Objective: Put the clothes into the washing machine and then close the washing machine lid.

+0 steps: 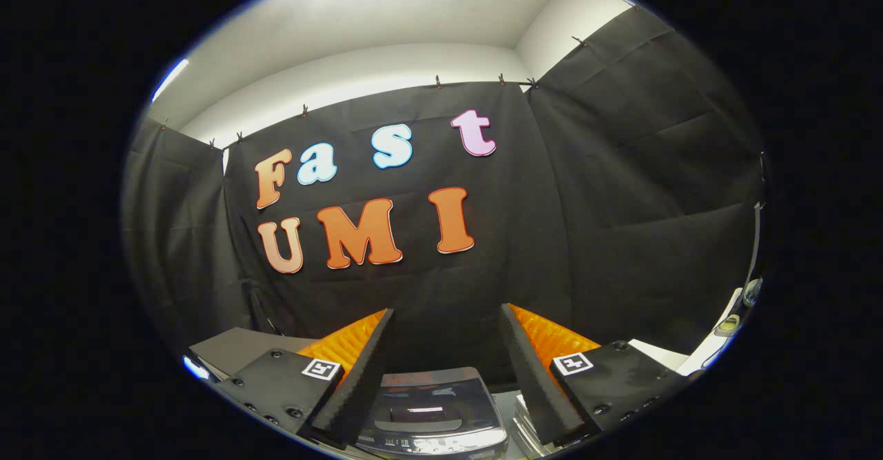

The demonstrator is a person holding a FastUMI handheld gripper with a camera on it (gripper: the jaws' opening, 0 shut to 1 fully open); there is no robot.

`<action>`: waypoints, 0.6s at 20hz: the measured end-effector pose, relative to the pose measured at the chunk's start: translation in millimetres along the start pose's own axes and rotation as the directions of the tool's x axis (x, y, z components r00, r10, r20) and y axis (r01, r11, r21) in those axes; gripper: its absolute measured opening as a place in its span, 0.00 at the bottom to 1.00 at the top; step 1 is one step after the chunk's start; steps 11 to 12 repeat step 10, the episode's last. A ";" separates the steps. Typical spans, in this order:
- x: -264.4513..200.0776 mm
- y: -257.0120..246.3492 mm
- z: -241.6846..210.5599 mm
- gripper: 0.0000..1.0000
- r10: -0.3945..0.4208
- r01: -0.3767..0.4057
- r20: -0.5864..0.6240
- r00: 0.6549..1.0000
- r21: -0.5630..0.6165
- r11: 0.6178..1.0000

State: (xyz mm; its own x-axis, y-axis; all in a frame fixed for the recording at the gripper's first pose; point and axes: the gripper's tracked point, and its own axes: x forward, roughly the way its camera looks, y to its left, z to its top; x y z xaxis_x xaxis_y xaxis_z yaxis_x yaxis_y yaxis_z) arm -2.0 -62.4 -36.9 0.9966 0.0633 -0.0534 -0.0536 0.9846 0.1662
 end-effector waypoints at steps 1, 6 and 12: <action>-0.5 8.2 0.6 0.96 0.003 -0.003 0.006 1.000 0.013 1.000; -8.4 17.4 29.9 0.96 -0.082 0.079 0.131 0.988 0.028 0.996; -50.1 2.2 93.1 0.96 -0.103 0.153 0.456 0.884 -0.073 0.986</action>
